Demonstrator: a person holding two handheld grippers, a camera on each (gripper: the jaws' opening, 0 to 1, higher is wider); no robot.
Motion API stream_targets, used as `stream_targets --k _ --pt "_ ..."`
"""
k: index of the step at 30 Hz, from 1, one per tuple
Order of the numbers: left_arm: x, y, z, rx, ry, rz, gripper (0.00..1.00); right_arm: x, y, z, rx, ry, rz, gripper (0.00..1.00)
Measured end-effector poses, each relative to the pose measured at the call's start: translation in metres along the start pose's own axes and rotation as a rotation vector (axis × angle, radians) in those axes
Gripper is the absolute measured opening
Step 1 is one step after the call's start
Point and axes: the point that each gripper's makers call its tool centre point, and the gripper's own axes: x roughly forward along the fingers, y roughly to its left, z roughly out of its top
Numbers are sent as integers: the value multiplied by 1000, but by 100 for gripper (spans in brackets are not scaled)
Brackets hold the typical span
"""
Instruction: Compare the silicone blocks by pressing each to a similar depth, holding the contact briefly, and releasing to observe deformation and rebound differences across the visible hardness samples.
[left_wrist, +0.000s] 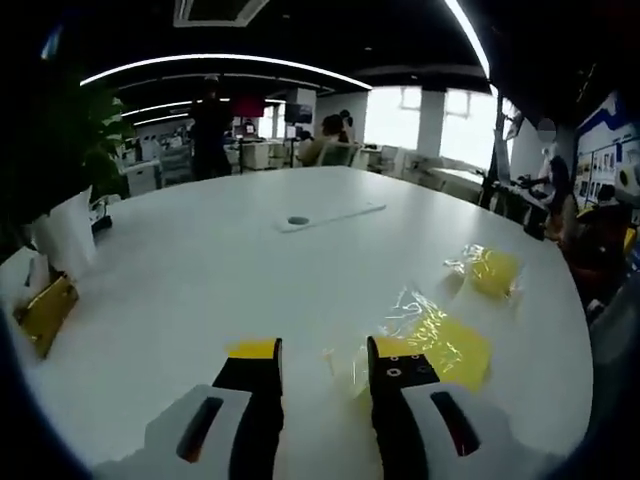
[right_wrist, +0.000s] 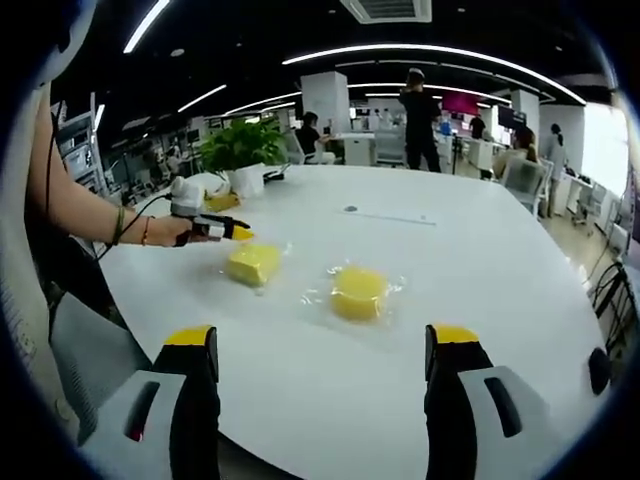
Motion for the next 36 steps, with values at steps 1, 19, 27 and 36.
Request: stream_targets --k 1,19,27,36 --pt "-2 -1 2 -4 -3 -1 46 0 0 0 1 -2 1 79" --pt "-96 -77 47 14 -135 -40 58 -9 30 23 8 -104 102 78" --pt "-144 -112 50 14 -177 -24 59 -20 40 32 -1 -157 137 79" --pt "-188 -130 36 -10 -177 21 59 -34 43 30 0 -193 141 78"
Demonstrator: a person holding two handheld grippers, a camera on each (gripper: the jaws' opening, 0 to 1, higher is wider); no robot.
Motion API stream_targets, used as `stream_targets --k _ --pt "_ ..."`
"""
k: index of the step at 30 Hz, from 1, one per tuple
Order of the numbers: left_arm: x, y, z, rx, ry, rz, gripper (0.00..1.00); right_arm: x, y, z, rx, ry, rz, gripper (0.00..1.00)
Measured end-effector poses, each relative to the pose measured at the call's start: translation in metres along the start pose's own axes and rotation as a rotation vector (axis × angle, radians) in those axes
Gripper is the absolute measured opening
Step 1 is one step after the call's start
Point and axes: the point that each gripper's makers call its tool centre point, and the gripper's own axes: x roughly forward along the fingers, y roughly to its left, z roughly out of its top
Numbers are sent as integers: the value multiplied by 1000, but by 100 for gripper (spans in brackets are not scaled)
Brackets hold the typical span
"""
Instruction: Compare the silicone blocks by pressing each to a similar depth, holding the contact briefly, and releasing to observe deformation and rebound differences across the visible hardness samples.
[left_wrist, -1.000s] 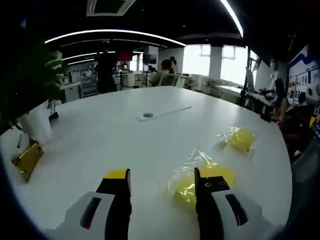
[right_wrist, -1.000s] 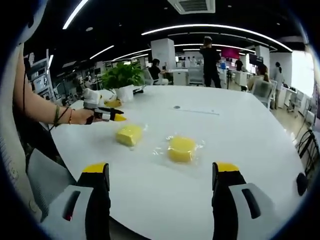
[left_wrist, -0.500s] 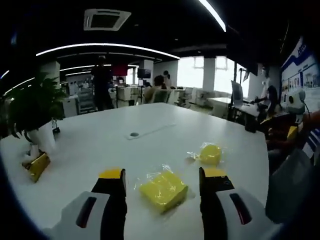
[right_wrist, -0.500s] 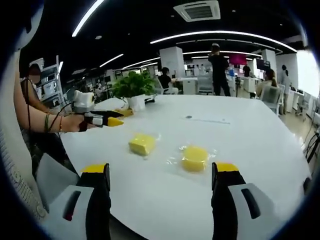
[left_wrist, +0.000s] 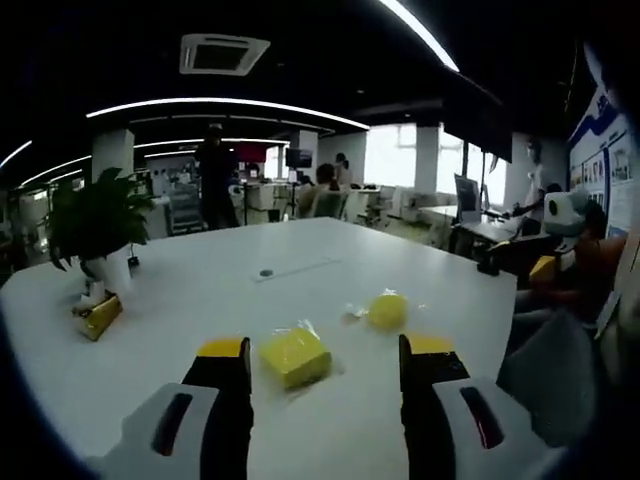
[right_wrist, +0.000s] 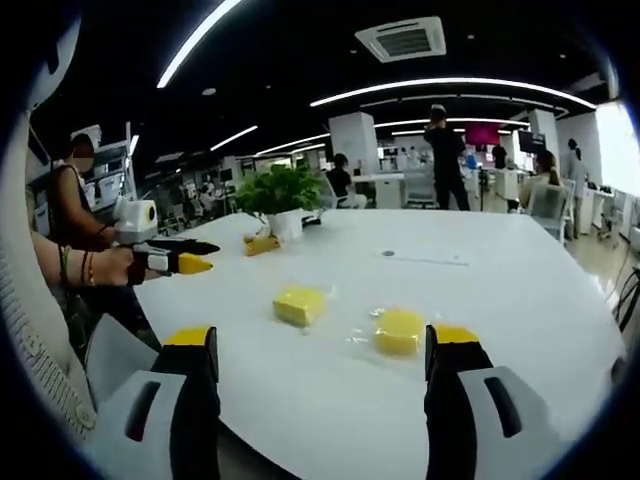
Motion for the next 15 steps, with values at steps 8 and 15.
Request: stream_targets --k 8,15 --pt "-27 -17 -11 -18 8 27 62 -14 2 -16 26 2 -4 79" --pt "-41 -34 -21 18 51 24 66 -21 -1 -24 45 3 -15 78"
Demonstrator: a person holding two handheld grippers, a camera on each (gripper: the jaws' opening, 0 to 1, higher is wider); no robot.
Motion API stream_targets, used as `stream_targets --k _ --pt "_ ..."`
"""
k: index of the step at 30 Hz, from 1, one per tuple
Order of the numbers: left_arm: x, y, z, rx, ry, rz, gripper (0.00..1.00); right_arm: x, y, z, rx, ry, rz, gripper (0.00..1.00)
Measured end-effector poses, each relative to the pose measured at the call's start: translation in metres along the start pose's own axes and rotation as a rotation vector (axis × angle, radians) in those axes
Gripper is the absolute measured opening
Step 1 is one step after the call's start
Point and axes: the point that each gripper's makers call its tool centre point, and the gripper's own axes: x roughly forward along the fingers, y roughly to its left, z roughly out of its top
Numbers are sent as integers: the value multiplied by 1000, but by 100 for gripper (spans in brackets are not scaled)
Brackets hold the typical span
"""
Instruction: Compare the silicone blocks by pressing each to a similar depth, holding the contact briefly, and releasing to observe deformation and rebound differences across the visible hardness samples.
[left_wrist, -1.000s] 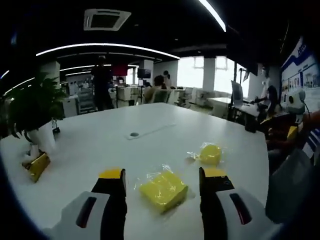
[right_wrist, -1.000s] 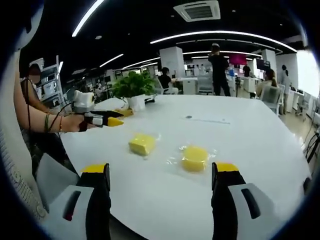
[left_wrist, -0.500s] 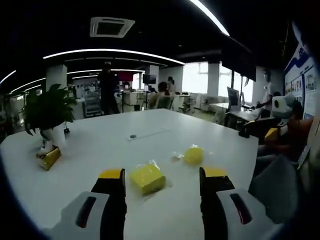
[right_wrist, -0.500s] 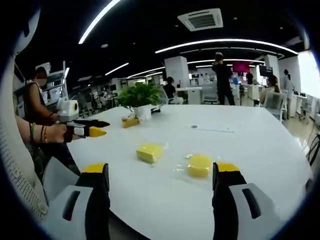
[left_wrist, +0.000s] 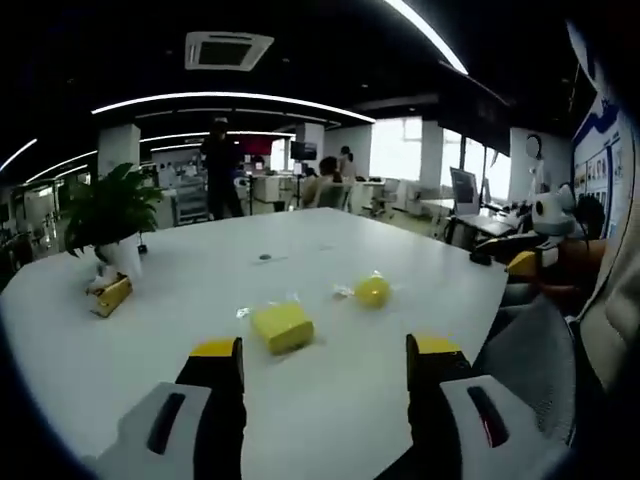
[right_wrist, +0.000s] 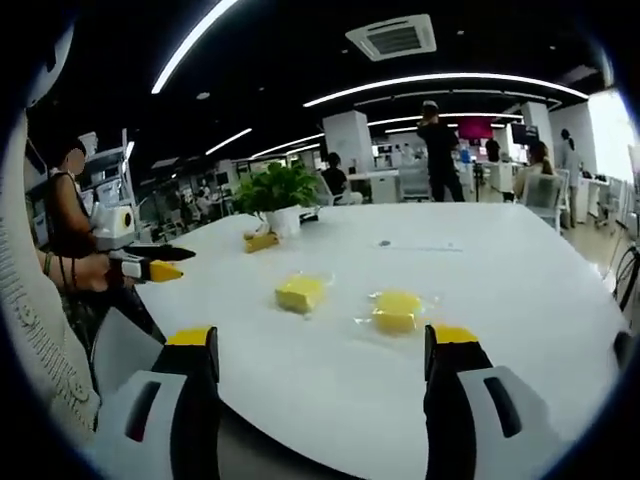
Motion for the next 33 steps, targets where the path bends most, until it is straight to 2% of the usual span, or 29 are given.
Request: stream_targets --k 11,15,17,23,27,33 --pt "1 -14 3 -5 19 -22 67 -1 -4 0 9 -12 11 78" --pt "9 -32 0 -74 64 -117 71 -2 -8 1 13 -22 9 79" --pt "12 -32 3 -89 74 -127 71 -3 -11 0 14 -21 7 79" --pt "25 -36 22 -149 90 -157 69 -7 -19 1 35 -39 0 78" --pt "39 -36 41 -159 85 -162 72 -7 -23 2 43 -49 -4 78" --pt "70 -44 76 -219 84 -225 72 -5 -29 5 60 -63 -10 79"
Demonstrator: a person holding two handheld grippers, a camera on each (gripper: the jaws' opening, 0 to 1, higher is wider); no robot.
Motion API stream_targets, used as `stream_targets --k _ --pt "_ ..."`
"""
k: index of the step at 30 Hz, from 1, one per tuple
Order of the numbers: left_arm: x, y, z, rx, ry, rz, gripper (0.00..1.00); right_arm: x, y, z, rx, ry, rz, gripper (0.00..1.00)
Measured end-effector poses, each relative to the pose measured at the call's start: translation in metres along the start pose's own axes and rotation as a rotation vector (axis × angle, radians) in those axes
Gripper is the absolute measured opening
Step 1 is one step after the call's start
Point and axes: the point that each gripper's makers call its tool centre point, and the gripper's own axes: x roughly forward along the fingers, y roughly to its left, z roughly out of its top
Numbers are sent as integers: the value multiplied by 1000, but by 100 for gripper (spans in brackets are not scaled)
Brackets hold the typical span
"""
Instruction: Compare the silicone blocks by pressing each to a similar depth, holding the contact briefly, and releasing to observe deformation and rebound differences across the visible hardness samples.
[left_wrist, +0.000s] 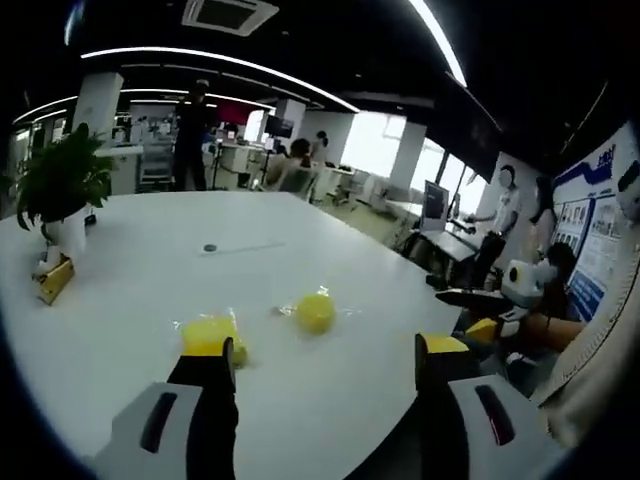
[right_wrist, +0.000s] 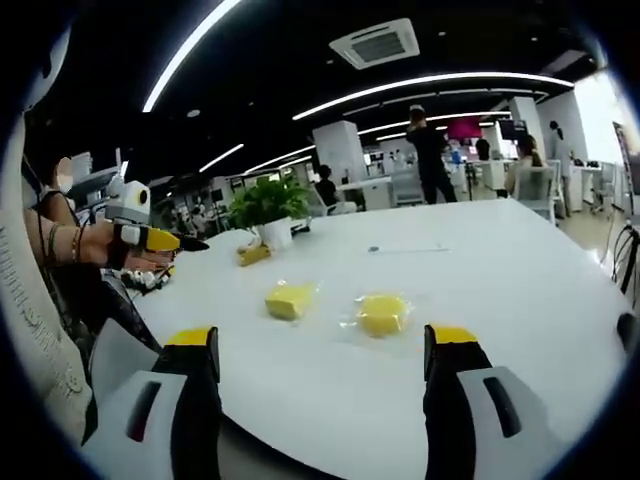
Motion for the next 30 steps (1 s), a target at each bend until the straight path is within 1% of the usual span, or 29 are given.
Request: stream_targets --k 2,4,6,7,9,10,12,13,15,16,18,21,23,26,28,30 --pt "13 -1 9 -3 12 -7 72 1 -1 2 -2 -7 -2 79" --pt "26 -4 15 -9 30 -28 72 1 -3 5 2 -14 -6 79" --pt "37 -6 19 -42 36 -49 71 1 -5 6 5 -17 -12 79" --pt "44 -8 20 -89 51 -62 71 2 -7 6 8 -18 -13 79" --pt "58 -8 24 -168 50 -83 71 2 -9 7 11 -20 -19 79" --pt "64 -7 24 -203 59 -87 71 2 -10 7 13 -19 -20 79" --pt "79 -2 28 -271 52 -88 71 3 -13 5 19 -16 -26 79" --pt "87 -1 25 -303 67 -91 72 4 -15 4 26 -13 -29 79" --pt "99 0 22 -337 83 -100 72 5 -17 2 33 -7 -33 79" --pt "105 1 20 -331 89 -103 73 6 -18 1 36 -4 -34 78" --pt "117 1 7 -310 141 -111 73 8 -20 0 44 3 -37 78" --pt "133 6 -4 -286 177 -112 73 11 -24 -2 48 8 -38 78" --pt "143 11 -6 -313 169 -107 73 13 -27 -2 53 14 -40 78" --pt "156 20 -11 -315 177 -86 78 15 -30 -2 56 20 -46 78" --pt "163 24 -14 -306 186 -90 76 16 -33 -1 55 27 -47 78" --pt "169 28 -15 -326 192 -87 77 17 -33 0 59 33 -50 78"
